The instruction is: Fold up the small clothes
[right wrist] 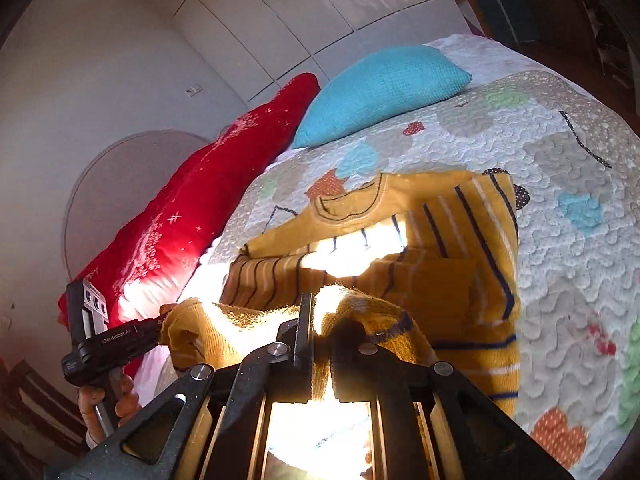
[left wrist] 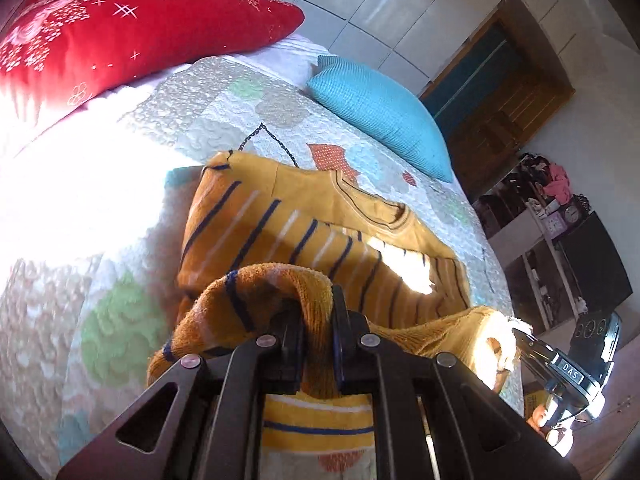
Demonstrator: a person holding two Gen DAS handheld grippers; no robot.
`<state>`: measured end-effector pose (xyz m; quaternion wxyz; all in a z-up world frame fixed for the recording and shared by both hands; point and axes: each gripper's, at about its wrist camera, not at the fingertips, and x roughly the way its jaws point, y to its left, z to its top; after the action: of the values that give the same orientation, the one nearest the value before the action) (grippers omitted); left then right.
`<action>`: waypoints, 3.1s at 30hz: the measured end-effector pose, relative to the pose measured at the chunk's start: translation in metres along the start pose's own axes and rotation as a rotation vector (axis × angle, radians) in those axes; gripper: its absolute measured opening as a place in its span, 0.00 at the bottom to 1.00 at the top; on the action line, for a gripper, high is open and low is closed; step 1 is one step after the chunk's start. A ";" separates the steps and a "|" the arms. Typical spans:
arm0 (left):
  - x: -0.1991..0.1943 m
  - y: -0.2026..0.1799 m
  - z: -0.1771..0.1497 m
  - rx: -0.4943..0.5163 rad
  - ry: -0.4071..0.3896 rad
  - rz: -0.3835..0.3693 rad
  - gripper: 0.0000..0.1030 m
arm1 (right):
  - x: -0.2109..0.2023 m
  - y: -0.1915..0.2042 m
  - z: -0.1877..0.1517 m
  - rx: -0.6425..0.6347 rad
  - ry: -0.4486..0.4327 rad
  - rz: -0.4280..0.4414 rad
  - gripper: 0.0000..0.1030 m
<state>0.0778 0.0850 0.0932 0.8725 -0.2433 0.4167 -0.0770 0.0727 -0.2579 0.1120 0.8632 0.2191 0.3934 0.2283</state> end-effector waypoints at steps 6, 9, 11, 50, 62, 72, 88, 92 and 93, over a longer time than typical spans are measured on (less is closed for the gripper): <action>0.055 0.009 0.031 -0.058 0.089 0.023 0.11 | 0.063 -0.030 0.035 0.081 0.094 -0.042 0.08; 0.069 0.026 0.045 -0.166 0.093 -0.052 0.30 | 0.076 -0.049 0.047 0.162 0.099 -0.030 0.10; 0.074 0.039 0.052 -0.253 0.079 -0.087 0.46 | 0.083 -0.068 0.054 0.260 0.094 -0.013 0.16; 0.061 0.070 -0.015 -0.075 0.137 -0.066 0.99 | 0.042 -0.114 -0.008 0.186 0.074 -0.050 0.77; 0.017 0.032 -0.007 0.001 0.197 0.011 0.16 | 0.017 -0.104 0.003 0.327 0.073 0.053 0.20; 0.000 0.071 -0.054 -0.066 0.230 0.081 0.29 | -0.021 -0.127 -0.053 0.344 0.127 -0.051 0.37; -0.004 -0.008 -0.034 0.208 0.039 0.089 0.67 | 0.052 -0.020 -0.009 -0.131 0.135 -0.207 0.45; 0.056 0.019 -0.004 0.122 0.070 0.200 0.67 | 0.089 -0.042 -0.004 -0.186 0.126 -0.317 0.45; 0.066 0.032 0.001 0.076 0.092 0.185 0.67 | 0.090 -0.048 -0.002 -0.170 0.110 -0.296 0.45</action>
<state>0.1185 0.0908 0.0331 0.8643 -0.1670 0.4738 -0.0231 0.1351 -0.2450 0.0318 0.8801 0.0721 0.4471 0.1426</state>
